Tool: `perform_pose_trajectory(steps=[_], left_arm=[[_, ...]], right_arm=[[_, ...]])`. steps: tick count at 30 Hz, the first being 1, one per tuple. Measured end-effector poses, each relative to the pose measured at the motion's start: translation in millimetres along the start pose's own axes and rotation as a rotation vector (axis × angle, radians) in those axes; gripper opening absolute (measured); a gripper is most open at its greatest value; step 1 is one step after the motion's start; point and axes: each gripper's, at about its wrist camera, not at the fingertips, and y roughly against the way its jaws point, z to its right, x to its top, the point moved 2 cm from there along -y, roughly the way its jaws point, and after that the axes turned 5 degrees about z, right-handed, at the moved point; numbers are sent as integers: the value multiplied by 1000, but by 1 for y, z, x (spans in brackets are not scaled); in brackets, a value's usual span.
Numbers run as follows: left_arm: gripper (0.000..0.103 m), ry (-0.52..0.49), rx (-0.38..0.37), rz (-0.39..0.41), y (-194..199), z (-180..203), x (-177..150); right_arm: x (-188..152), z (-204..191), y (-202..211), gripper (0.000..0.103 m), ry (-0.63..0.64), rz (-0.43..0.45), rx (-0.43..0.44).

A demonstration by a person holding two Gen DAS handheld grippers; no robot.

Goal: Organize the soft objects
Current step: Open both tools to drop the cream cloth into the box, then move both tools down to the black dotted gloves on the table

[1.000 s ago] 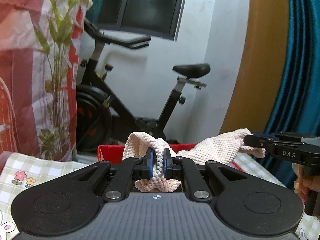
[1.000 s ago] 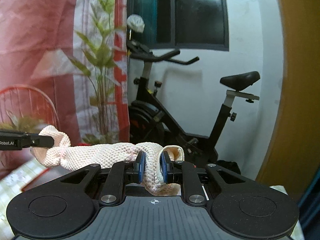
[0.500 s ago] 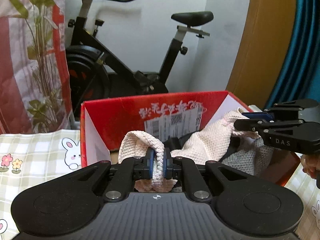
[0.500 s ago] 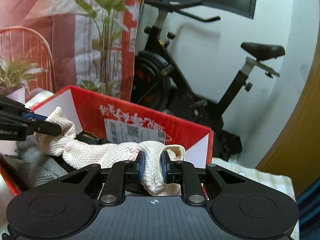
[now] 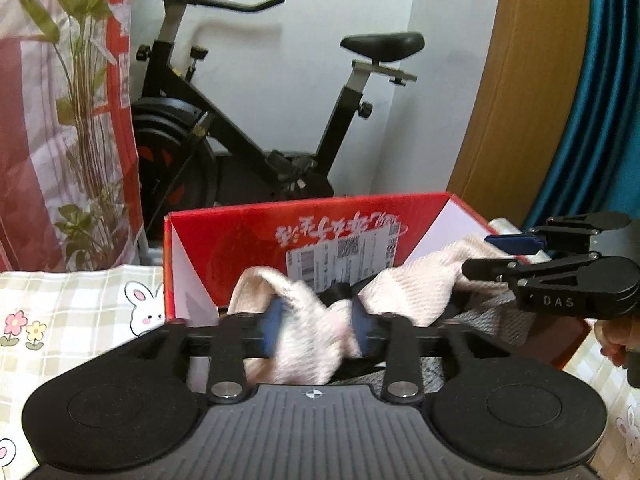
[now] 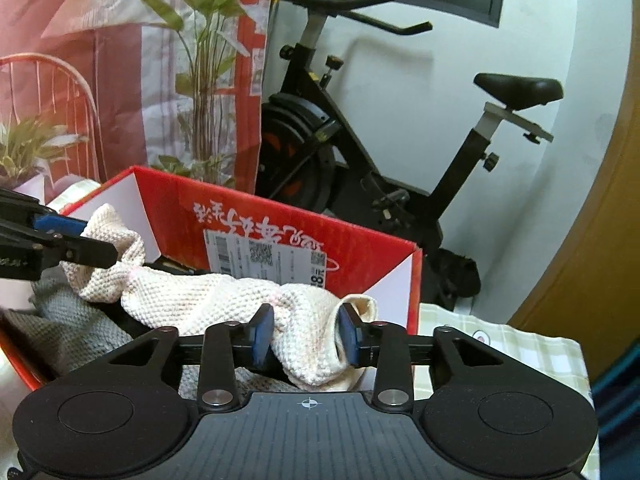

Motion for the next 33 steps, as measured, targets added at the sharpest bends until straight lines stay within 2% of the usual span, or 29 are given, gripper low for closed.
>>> perform_pose_trajectory(steps=[1,2,8,21,33], left_arm=[[56,-5,4,13,4,1,1],[58,-11,9,24,9,3,3],[66,-24,18,58,37,17,6],[66,-14,73,40,91,36,-24],[66,-1,82,29,122,52,-50]], right_arm=[[1,0,4,44,-7,9,1],[2,-1,8,48,-13,18,4],[3,-11,36,54,-6,41,26],[-17,-33,101,56,-28,89,59],[-42,-37,145,56,-65,114,67]])
